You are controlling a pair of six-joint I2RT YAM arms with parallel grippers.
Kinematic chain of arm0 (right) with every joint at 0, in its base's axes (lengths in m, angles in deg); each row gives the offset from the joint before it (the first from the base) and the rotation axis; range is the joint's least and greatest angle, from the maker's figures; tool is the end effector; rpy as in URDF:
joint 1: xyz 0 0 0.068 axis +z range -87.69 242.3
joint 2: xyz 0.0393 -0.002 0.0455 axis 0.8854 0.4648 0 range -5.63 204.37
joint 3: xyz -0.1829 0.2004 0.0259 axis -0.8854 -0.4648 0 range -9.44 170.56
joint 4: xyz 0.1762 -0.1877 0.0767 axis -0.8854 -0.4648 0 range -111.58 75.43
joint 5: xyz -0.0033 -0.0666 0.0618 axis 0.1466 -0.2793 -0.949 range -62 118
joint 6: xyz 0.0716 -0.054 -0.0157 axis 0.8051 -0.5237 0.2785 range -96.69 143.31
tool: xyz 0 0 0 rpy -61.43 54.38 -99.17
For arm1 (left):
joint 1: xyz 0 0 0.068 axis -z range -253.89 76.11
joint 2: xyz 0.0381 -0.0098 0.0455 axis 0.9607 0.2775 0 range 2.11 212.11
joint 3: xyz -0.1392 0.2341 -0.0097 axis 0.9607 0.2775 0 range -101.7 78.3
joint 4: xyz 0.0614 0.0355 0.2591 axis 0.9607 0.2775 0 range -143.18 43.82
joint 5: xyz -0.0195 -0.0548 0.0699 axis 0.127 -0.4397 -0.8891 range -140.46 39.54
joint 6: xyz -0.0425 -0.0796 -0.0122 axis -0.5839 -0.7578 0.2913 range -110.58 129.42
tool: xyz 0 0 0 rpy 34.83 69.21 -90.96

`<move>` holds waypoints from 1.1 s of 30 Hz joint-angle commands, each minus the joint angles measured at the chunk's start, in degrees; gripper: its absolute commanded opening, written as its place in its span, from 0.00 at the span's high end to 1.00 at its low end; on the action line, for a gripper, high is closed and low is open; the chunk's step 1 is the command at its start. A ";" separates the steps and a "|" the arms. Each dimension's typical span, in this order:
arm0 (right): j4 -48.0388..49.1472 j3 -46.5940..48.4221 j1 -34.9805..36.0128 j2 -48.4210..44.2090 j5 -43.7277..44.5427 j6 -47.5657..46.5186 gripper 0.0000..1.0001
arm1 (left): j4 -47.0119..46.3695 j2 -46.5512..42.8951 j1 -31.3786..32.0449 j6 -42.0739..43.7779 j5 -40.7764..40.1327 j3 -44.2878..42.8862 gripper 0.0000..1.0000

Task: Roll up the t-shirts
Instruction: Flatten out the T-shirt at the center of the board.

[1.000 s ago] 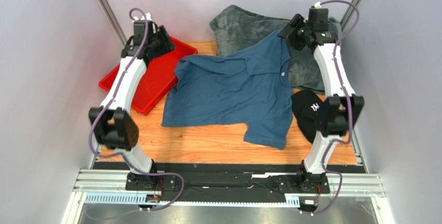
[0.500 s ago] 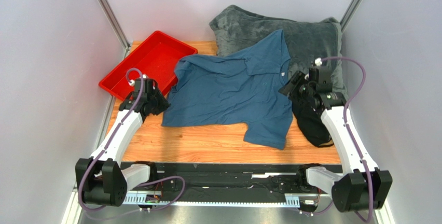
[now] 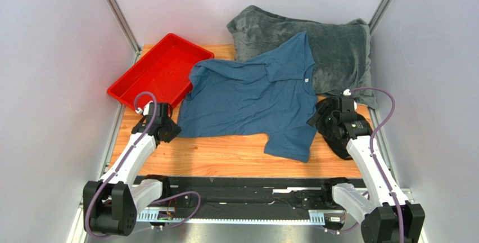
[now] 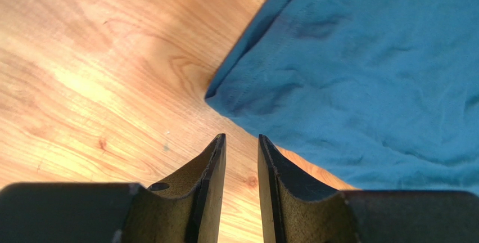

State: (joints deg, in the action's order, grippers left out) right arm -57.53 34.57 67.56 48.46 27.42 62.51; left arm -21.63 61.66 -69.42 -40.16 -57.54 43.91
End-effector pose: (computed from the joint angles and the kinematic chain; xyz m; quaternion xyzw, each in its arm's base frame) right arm 0.2172 0.0208 0.2178 0.2753 0.9076 0.1243 0.2916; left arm 0.2258 -0.0076 0.1583 -0.3831 0.8763 -0.0773 0.2816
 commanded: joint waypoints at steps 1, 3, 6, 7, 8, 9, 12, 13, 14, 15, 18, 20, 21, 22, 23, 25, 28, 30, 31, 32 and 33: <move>0.85 -1.90 -0.25 -0.30 4.80 2.81 0.40 | -0.70 -1.28 -0.25 -4.12 -2.51 1.78 0.64; 1.47 -2.70 -0.25 0.66 5.06 3.34 0.40 | -1.23 -1.28 -0.25 -5.08 -2.16 2.92 0.64; 1.56 -3.66 -0.25 1.55 5.24 4.21 0.41 | -4.11 -1.80 -0.25 -5.79 -1.28 4.76 0.63; 2.00 -4.10 -0.25 1.64 5.15 4.48 0.41 | -4.65 -1.63 -0.25 -5.88 -0.41 5.12 0.63; 2.35 -4.80 -0.25 1.64 5.24 4.92 0.41 | -5.09 -1.46 -0.25 -6.05 -0.31 5.30 0.63; 2.53 -5.16 -0.25 1.55 5.41 5.36 0.41 | -5.27 -0.93 -0.25 -6.23 -0.05 5.39 0.63; 3.06 -6.13 -0.25 1.72 5.85 5.71 0.41 | -5.53 -0.75 -0.25 -6.40 -1.01 5.65 0.62; 3.23 -6.39 -0.25 1.99 5.85 5.71 0.41 | -5.80 -0.84 -0.25 -6.40 -1.71 5.83 0.62; 3.41 -6.57 -0.25 2.08 6.03 5.71 0.41 | -6.23 -1.01 -0.25 -6.23 -1.98 6.00 0.62; 3.50 -7.09 -0.33 2.25 6.03 5.71 0.40 | -6.76 -1.10 -0.25 -6.23 -2.07 6.26 0.61; 4.29 -8.32 -0.51 2.69 5.50 5.89 0.40 | -8.43 -0.75 -0.25 -6.05 -3.03 6.79 0.60; 5.34 -8.94 -0.69 3.04 4.98 5.97 0.40 | -9.22 0.21 -0.25 -5.97 -3.21 6.88 0.60; 5.60 -9.46 -0.69 3.22 4.80 6.06 0.40 | -9.66 0.65 -0.25 -5.96 -3.30 6.97 0.60; 5.95 -9.64 -0.60 3.48 4.62 6.06 0.40 | -9.75 1.00 -0.25 -6.05 -3.74 6.80 0.60; 6.22 -9.90 -0.60 3.92 4.36 6.24 0.40 | -9.93 1.70 -0.25 -6.05 -3.91 6.88 0.60; 6.83 -10.52 -0.60 4.27 4.18 6.41 0.40 | -10.63 1.97 -0.25 -6.05 -4.61 7.06 0.60; 7.88 -11.05 -0.60 4.62 4.71 7.20 0.39 | -11.68 2.24 -0.25 -6.23 -4.79 7.32 0.60; 9.03 -11.05 -0.60 5.32 5.67 7.38 0.39 | -12.21 2.76 -0.25 -6.23 -4.88 7.32 0.60; 9.29 -10.96 -0.69 5.85 5.59 7.38 0.39 | -12.21 2.94 -0.25 -6.23 -4.88 7.32 0.61; 9.47 -10.79 -0.69 6.29 5.33 7.29 0.40 | -12.30 3.29 -0.25 -6.14 -4.97 7.32 0.61; 9.39 -10.70 -0.69 7.17 4.63 7.38 0.41 | -12.48 3.29 -0.25 -6.05 -5.06 7.32 0.61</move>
State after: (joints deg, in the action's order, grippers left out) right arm -51.72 23.86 67.19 53.79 31.66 68.58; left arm -31.57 64.41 -69.42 -45.78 -61.34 50.95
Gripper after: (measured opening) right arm 0.605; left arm 0.391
